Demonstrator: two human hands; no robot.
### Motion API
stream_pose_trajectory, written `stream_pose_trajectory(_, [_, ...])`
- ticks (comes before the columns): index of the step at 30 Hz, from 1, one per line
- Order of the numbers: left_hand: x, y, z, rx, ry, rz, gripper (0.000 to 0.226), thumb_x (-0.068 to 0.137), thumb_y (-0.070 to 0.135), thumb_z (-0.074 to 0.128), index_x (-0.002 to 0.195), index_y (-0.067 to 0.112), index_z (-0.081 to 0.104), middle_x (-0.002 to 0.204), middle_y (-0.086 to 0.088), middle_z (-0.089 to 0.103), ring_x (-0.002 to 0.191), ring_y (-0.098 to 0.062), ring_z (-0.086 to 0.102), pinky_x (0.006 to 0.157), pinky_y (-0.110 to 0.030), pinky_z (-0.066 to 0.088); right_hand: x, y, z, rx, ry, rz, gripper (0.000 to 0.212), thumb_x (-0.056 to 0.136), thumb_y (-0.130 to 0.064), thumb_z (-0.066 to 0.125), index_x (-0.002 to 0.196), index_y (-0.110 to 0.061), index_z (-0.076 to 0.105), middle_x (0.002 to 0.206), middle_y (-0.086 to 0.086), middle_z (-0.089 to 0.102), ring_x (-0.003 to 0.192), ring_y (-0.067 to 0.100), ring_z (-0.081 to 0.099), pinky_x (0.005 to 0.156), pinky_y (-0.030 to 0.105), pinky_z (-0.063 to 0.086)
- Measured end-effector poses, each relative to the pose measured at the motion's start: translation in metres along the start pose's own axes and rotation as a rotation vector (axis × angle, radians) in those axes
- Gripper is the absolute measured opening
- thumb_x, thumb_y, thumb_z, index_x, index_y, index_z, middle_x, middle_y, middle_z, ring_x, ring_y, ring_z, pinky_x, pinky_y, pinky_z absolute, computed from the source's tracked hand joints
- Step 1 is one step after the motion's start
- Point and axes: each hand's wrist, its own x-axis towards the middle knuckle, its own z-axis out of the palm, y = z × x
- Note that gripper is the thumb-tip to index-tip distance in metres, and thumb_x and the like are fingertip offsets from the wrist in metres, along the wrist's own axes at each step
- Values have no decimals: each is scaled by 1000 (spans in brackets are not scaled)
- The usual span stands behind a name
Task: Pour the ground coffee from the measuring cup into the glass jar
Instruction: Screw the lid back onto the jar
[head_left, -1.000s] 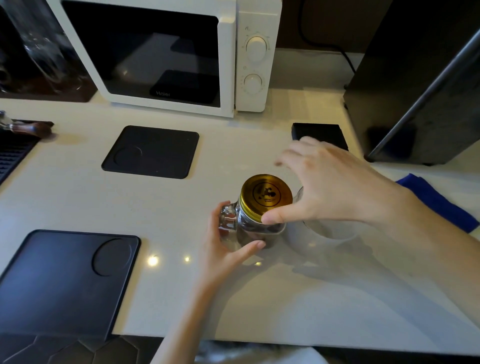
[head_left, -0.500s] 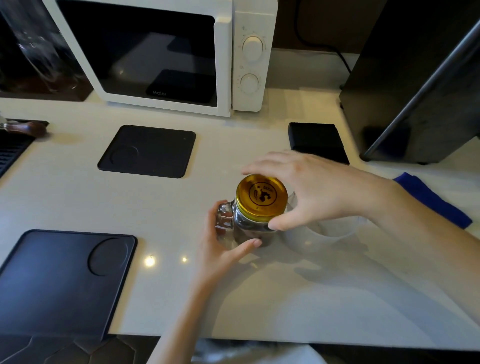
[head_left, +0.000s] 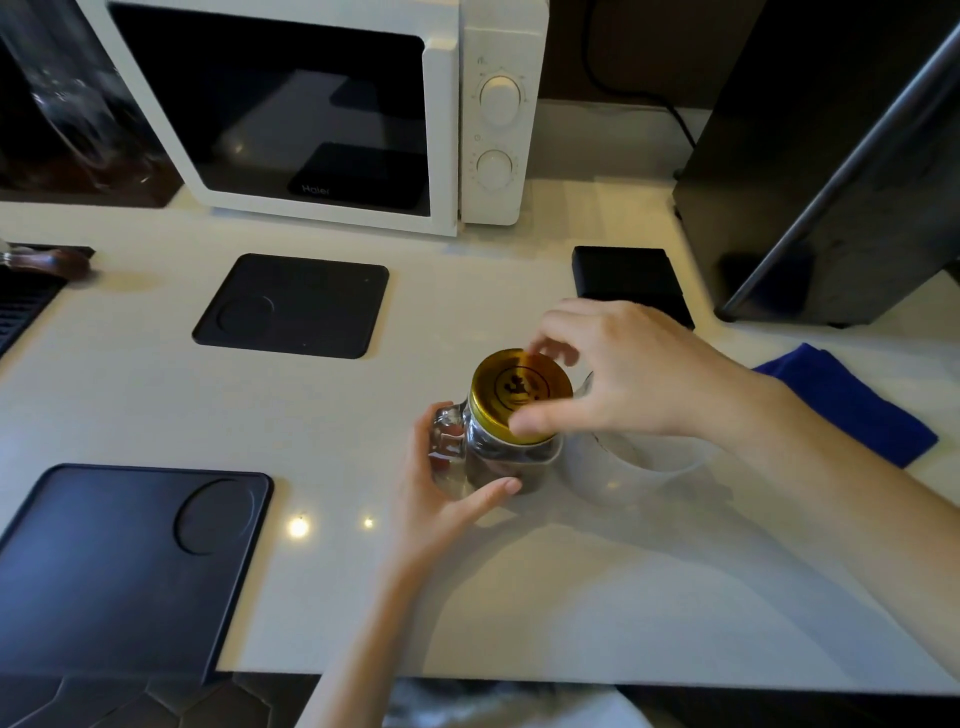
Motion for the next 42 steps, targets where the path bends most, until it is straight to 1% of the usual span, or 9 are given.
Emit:
stream_pose_trajectory(2, [-1,2,1,-11,1,-12,86,48,46,80,124,27,44,111,9,63,98,-5,62,81,-22,52,-1,1,-2,4,69,25,58,68,-71,54,98,-21,57,84,-9,53,79,8,47,66,30,40])
stream_pose_trajectory(8, [-1,0,0,-22,-10,-9,88,50,44,82,125,21,44,115,-1,63,104,-14,63,88,-40,53,-2,6,7,145,-139,-4,85,65,-42,79,136,-32,33,134,-13,43,113,-4,35,84,7,30])
stream_pose_trajectory(16, [0,4,1,12,4,-7,82,48,47,81,120,32,44,111,7,63,96,-5,63,78,-17,50,6,3,15,-264,242,16,91,64,-89,15,65,-11,62,67,0,55,74,17,38,69,31,22])
stream_pose_trajectory(18, [0,2,0,14,12,0,81,48,47,81,120,33,45,111,7,63,98,-8,63,82,-25,53,5,8,5,-176,169,6,85,65,-86,32,96,-16,68,91,0,58,91,14,39,76,30,25])
stream_pose_trajectory(21, [1,-2,0,24,19,9,83,49,45,83,121,26,46,112,2,65,101,-15,64,87,-43,53,0,10,-2,124,-135,2,85,64,-52,76,136,-33,36,130,-13,42,118,-1,29,94,22,26])
stream_pose_trajectory(26, [2,-2,0,37,17,6,86,49,47,82,123,22,45,113,-1,65,102,-17,64,87,-47,53,-2,6,6,-20,68,-20,84,58,-61,75,128,-29,44,100,-10,58,77,2,49,73,22,44])
stream_pose_trajectory(31, [2,-2,0,30,9,11,86,49,45,82,123,21,46,113,2,65,103,-13,63,88,-43,53,-1,11,11,-3,-79,-28,94,61,-54,77,139,-28,31,135,-9,44,121,7,35,93,18,27])
stream_pose_trajectory(35, [2,0,0,-7,-3,24,86,48,45,81,123,21,46,111,3,64,98,-8,63,84,-29,52,0,9,27,150,-18,-3,86,61,-47,80,134,-26,40,114,-11,48,107,5,41,81,4,28])
stream_pose_trajectory(42, [-1,4,1,-140,21,41,68,44,30,83,104,27,50,91,23,69,82,2,65,68,-11,48,-4,-2,46,62,230,27,75,55,-60,69,115,-17,54,108,-2,59,102,17,51,88,34,36])
